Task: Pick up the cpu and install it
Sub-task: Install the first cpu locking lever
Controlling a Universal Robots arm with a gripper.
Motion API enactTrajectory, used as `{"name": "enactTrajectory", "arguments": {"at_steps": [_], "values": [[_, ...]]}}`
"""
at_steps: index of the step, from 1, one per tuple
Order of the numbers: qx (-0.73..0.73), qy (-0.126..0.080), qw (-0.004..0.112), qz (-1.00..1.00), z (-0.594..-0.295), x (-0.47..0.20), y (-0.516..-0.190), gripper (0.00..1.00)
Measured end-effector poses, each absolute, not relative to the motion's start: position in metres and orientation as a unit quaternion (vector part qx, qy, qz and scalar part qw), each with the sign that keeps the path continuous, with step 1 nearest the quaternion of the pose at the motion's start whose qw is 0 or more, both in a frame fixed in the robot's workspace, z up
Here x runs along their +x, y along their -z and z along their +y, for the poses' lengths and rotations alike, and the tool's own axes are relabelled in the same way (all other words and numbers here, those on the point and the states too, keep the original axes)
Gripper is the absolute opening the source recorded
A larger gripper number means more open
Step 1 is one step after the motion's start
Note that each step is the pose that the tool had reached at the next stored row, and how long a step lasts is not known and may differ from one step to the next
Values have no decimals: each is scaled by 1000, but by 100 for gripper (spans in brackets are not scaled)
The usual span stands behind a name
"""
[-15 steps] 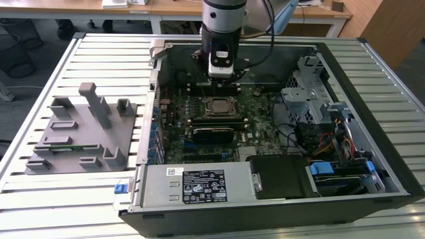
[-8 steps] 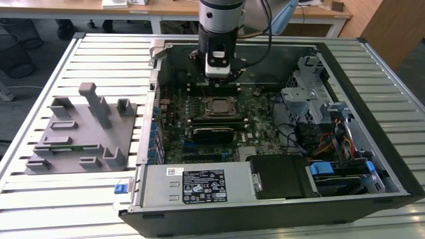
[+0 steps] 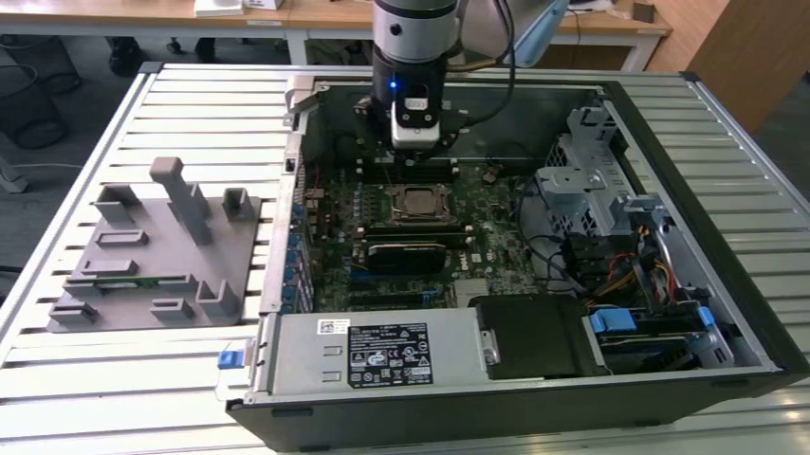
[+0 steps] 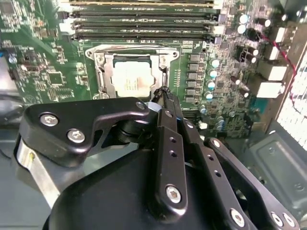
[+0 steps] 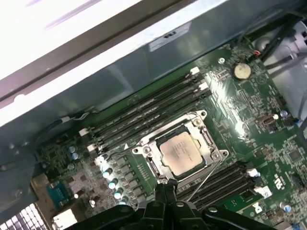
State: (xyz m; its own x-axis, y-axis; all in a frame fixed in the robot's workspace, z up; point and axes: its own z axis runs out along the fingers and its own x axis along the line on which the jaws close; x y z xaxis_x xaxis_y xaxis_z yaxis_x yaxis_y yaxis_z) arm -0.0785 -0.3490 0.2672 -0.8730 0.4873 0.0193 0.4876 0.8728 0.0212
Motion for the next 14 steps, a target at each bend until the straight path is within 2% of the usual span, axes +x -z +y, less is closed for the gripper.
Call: {"name": "enactTrajectory", "arguments": {"at_steps": [14], "values": [[-206, 13, 4, -979, -349, -94, -266, 11]]}}
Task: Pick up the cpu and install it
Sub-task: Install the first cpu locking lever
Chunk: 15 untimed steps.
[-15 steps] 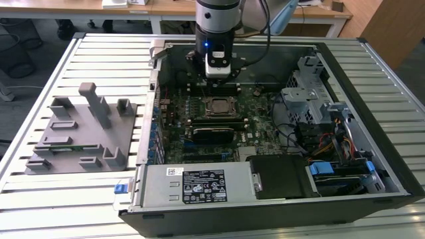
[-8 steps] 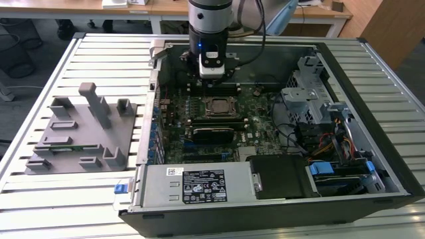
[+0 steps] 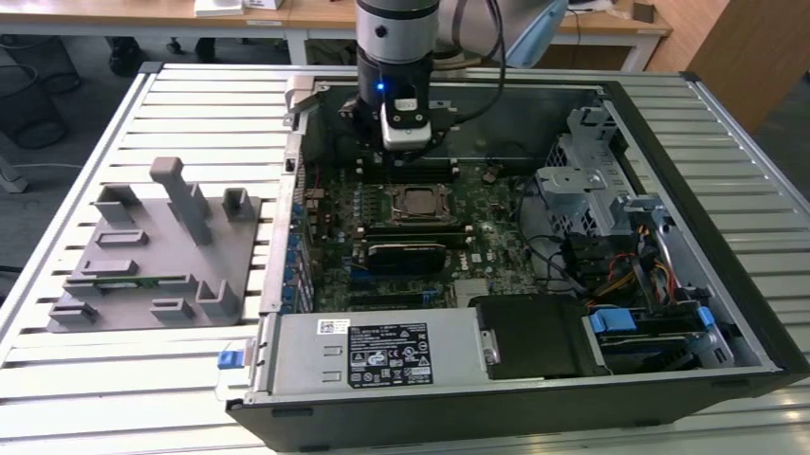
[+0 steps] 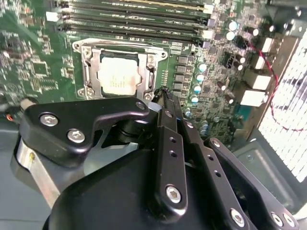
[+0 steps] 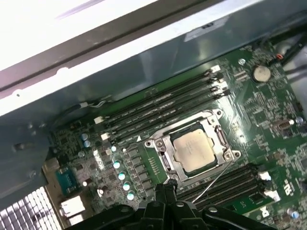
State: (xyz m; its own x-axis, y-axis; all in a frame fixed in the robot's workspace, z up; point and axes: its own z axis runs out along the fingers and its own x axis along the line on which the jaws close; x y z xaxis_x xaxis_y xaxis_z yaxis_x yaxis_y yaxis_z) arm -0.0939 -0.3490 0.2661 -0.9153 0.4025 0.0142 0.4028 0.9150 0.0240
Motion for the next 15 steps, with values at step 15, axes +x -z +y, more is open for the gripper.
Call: {"name": "enactTrajectory", "arguments": {"at_steps": [15], "values": [[-138, 13, 2, -990, -349, -103, -265, 11]]}}
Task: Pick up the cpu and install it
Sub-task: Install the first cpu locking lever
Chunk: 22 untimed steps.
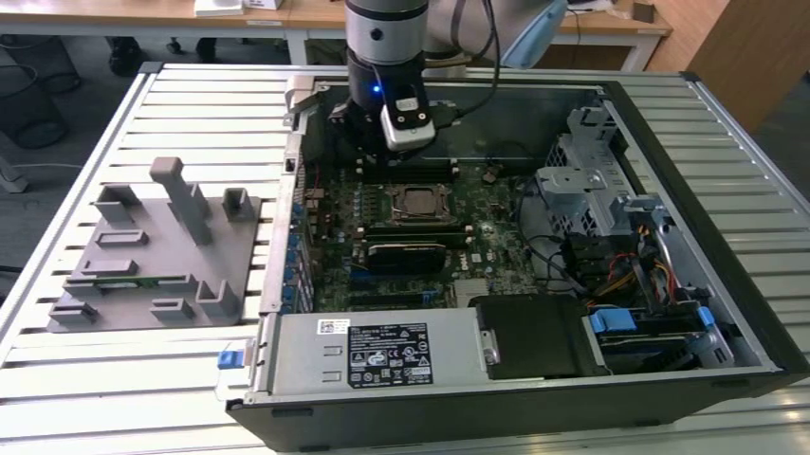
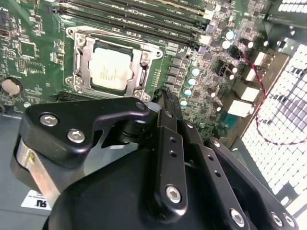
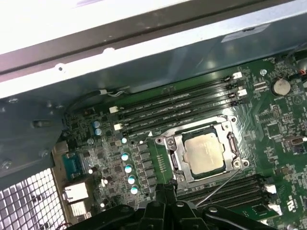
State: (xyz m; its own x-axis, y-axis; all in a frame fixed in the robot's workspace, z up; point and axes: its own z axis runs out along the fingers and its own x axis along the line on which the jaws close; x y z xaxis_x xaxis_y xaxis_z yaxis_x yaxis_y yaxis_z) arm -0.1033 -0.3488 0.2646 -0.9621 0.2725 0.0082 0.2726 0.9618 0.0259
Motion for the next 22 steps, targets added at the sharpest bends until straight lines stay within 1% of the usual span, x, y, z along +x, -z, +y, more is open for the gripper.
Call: {"name": "enactTrajectory", "arguments": {"at_steps": [4, 10, 15, 22], "values": [[-104, 13, 2, -994, -349, -103, -264, 11], [-97, 14, -7, -995, -349, -109, -263, 11], [-95, 15, -7, -995, -349, -110, -263, 11], [-44, 15, -7, -999, -349, -111, -262, 11]]}}
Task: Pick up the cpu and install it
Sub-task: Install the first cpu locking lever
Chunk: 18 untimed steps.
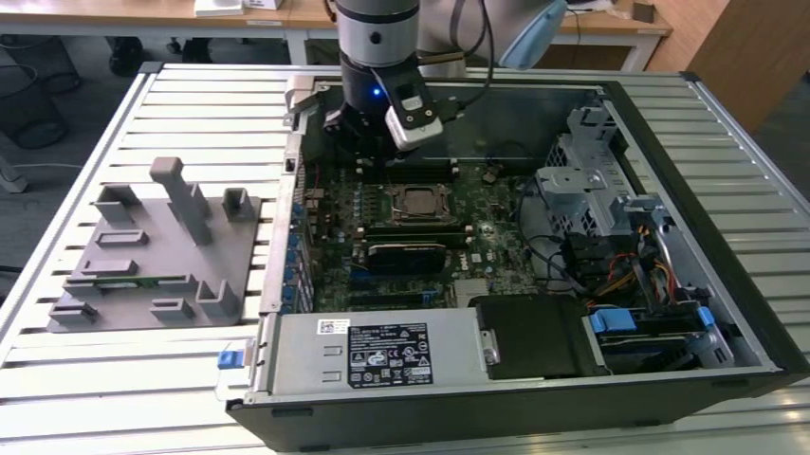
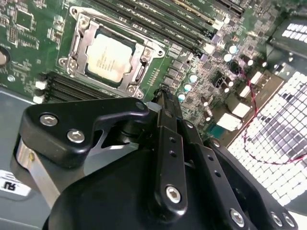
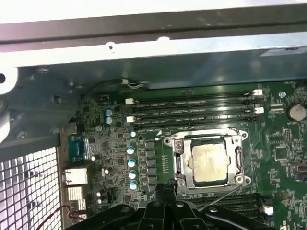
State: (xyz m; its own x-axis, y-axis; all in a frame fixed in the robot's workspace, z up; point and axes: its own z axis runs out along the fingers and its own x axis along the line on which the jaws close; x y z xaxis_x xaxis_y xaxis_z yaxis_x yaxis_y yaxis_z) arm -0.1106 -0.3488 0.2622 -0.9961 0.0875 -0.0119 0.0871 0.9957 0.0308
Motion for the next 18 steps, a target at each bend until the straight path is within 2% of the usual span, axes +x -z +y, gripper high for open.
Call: {"name": "enactTrajectory", "arguments": {"at_steps": [5, 18], "values": [[43, -13, 13, 999, -348, -120, -262, 11], [9, -13, 13, 1000, -331, -120, -260, 11]]}}
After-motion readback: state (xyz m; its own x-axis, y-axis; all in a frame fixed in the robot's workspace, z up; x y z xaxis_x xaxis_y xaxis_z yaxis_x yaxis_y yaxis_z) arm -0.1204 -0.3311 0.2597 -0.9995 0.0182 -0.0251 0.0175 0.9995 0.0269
